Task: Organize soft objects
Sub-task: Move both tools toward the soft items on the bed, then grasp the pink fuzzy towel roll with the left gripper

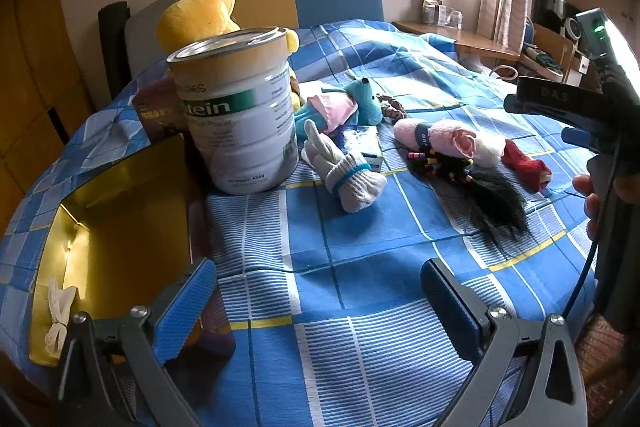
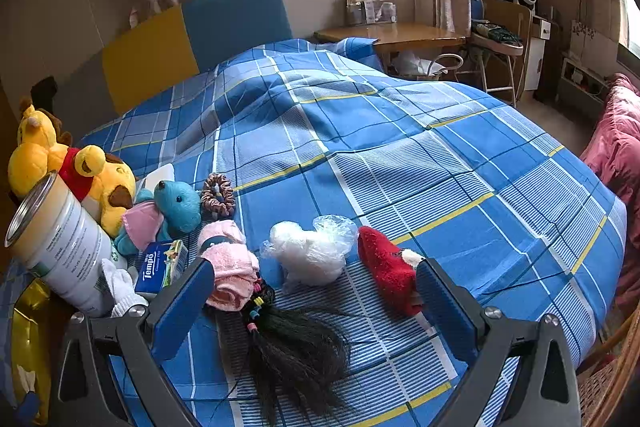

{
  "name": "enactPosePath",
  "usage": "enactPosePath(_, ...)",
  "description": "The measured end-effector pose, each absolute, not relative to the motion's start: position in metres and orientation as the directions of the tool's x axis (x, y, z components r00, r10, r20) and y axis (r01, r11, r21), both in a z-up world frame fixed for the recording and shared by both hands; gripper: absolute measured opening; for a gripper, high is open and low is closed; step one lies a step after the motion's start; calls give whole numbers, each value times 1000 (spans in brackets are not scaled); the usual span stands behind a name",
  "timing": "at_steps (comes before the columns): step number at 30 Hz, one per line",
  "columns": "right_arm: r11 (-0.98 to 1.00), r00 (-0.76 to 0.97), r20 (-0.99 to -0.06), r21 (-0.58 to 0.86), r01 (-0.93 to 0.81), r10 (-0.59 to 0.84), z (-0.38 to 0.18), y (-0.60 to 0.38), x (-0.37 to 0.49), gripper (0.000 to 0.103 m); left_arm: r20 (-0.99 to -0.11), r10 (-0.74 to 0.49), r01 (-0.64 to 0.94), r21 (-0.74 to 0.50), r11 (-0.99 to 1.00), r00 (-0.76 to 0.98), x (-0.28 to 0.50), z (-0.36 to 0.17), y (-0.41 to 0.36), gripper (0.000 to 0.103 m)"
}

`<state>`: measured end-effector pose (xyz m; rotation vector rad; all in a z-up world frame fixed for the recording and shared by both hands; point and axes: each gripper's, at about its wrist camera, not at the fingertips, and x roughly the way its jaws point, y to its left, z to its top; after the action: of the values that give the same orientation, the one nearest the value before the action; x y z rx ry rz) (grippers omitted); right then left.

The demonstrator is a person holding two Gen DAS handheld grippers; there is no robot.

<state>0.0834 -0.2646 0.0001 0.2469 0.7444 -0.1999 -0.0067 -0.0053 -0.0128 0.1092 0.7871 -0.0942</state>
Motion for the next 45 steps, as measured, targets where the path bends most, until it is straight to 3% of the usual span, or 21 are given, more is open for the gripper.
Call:
enactPosePath(14,946,725,-685,187,266,-68,2,-268,82,102,-738,-74,159,46,986,671,-2,-21,-14,103)
enactPosePath(19,936,726,-685,215,280,-60,2,-275,81,102,-772,-173,193,-66,979,612,6,-24,-12,103)
enactPosePath(26,882,711,-701,295,367,-61,-4,-300,76,102,-828,-255,271,-131,954,500,24,-39,-26,101)
enactPosePath(29,839,707,-705,356,411,-47,-8,-315,72,102,-824,-331,271,-224,936,460,35,-39,-27,99)
enactPosePath(35,779,717,-697,439,448,-20,-11,-333,65,102,-784,-430,341,-295,893,448,67,-20,-51,103)
enactPosePath(39,783,719,-695,449,430,4,-11,-332,67,102,-772,-430,351,-285,892,467,97,-9,-71,103)
enactPosePath(45,780,727,-686,469,414,27,-11,-332,67,102,-839,-398,283,-307,909,370,159,-24,-96,102)
